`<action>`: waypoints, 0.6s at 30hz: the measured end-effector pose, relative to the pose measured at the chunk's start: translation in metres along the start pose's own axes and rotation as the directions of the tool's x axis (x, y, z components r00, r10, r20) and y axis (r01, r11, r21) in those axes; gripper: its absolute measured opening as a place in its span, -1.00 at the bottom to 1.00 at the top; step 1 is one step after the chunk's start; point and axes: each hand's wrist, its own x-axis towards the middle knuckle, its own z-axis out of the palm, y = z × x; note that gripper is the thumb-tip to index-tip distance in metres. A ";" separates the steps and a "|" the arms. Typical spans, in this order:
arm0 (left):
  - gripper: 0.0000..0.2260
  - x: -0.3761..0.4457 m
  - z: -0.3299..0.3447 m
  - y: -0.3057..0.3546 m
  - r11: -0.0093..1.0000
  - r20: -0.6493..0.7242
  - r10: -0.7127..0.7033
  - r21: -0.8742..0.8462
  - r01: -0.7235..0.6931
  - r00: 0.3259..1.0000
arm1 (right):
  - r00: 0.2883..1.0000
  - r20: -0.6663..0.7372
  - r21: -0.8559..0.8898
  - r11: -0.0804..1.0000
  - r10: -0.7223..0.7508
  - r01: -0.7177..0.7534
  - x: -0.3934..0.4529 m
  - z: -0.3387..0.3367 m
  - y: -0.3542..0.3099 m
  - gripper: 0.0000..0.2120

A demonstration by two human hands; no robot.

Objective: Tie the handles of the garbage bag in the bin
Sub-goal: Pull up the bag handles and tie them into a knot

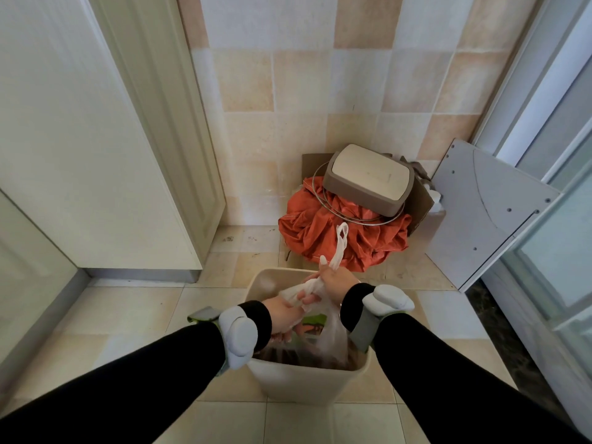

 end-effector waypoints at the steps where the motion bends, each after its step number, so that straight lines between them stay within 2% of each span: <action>1: -0.59 -0.001 -0.004 0.001 1.000 0.048 -0.031 0.000 0.031 0.998 | 1.000 0.002 0.011 1.000 0.000 0.000 0.000 0.000 0.000 -0.53; 3: -0.71 -0.003 -0.017 0.007 0.996 0.111 -0.068 0.068 0.061 0.991 | 1.000 0.025 0.022 1.000 -0.007 0.006 0.001 -0.001 -0.001 -0.53; 6: -0.78 -0.005 -0.039 0.019 0.993 0.082 -0.036 0.119 0.026 0.996 | 0.999 0.043 -0.054 0.998 -0.026 0.029 0.002 -0.002 -0.001 -0.49; 9: -0.78 0.001 -0.055 0.025 0.990 -0.124 0.125 -0.055 -0.132 0.984 | 0.998 0.058 -0.080 0.996 -0.034 0.039 0.004 -0.001 0.002 -0.49; 11: -0.79 0.005 -0.057 0.028 0.954 -0.178 0.201 -0.189 -0.234 0.963 | 0.997 0.068 -0.100 0.994 -0.036 0.043 0.006 -0.001 0.003 -0.48; 14: -0.62 0.012 -0.047 0.029 0.939 -0.115 0.251 -0.214 -0.271 0.961 | 0.997 0.055 -0.197 0.978 -0.058 0.068 0.009 -0.004 0.004 -0.47; 18: -0.40 0.024 -0.033 0.022 0.960 -0.053 0.221 -0.163 -0.227 0.974 | 0.995 0.015 -0.235 0.967 -0.097 0.098 0.014 -0.006 0.007 -0.49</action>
